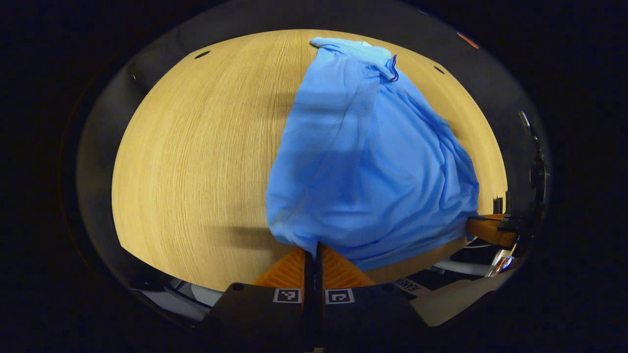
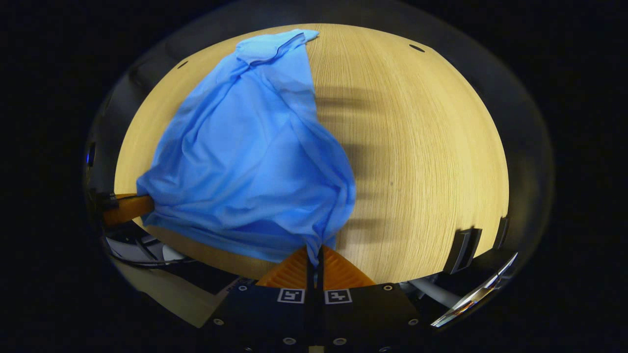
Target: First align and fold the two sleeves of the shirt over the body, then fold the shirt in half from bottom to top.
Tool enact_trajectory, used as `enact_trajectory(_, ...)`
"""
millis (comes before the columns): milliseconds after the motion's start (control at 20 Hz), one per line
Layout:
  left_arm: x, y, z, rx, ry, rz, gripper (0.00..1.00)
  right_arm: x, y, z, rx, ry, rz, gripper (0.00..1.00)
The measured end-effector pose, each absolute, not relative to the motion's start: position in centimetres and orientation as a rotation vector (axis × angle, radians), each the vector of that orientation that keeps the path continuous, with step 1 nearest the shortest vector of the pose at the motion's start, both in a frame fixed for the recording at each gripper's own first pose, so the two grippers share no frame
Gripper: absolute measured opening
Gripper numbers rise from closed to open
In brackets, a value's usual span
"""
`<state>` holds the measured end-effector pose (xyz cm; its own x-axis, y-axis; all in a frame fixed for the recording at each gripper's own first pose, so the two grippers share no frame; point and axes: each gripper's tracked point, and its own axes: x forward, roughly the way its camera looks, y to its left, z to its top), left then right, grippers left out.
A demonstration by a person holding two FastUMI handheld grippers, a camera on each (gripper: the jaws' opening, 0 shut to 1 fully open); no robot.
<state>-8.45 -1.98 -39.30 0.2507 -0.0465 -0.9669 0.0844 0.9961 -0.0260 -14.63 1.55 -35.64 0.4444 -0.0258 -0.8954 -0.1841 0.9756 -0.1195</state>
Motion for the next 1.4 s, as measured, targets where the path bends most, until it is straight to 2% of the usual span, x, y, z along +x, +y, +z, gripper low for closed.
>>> enact_trajectory(550, 5.2, -1.9, -34.2, 0.030, 1.157, -0.100, 0.04, -3.6, 5.3, -27.0, -0.148, 0.926, 0.152, 0.01)
enact_trajectory(1050, 23.2, -0.7, -27.5, 0.063, 1.000, -0.117, 0.04, 7.6, 7.8, -19.1, -0.182, 0.756, 0.149, 0.00)
enact_trajectory(1100, 21.8, -1.3, -28.0, 0.065, 0.989, -0.115, 0.04, 8.7, 8.1, -18.6, -0.184, 0.745, 0.147, 0.00)
enact_trajectory(1150, 25.2, -1.0, -27.8, 0.069, 0.979, -0.115, 0.04, 9.8, 8.2, -18.1, -0.189, 0.735, 0.144, 0.00)
enact_trajectory(1400, 30.9, -0.4, -26.2, 0.075, 0.950, -0.108, 0.05, 14.5, 9.2, -16.8, -0.188, 0.710, 0.128, 0.00)
